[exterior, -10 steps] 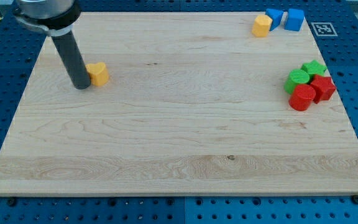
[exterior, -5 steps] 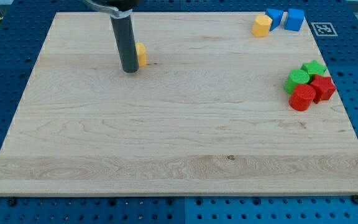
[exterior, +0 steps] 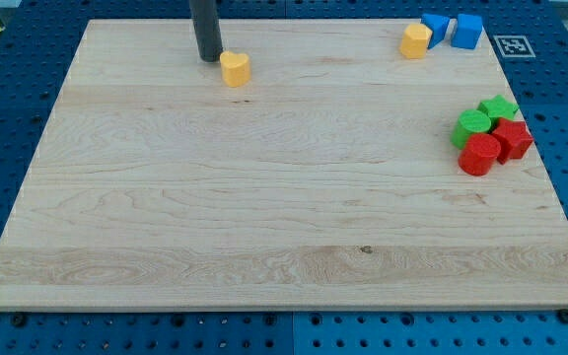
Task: Place the yellow heart at the center of the board
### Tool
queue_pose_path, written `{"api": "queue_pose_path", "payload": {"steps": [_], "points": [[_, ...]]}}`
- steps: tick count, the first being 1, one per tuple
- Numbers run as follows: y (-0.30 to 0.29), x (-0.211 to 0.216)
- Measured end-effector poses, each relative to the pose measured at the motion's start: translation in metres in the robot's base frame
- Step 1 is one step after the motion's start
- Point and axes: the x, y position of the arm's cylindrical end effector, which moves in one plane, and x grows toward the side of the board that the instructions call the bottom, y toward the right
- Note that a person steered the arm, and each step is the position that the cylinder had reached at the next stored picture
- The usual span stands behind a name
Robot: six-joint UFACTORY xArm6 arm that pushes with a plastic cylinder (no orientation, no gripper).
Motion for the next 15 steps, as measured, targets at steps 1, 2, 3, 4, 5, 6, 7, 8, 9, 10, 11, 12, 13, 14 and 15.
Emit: {"api": "queue_pose_path", "payload": {"steps": [1, 2, 3, 4, 5, 6, 7, 8, 9, 10, 11, 12, 13, 14, 15], "points": [[0.012, -0.008], [0.037, -0.005], [0.045, 0.01], [0.028, 0.025], [0.004, 0.029], [0.004, 0.035], [0.038, 0.041], [0.039, 0.054], [0.034, 0.069], [0.017, 0.089], [0.015, 0.108], [0.003, 0.131], [-0.012, 0.153], [-0.008, 0.155], [-0.004, 0.155]]}}
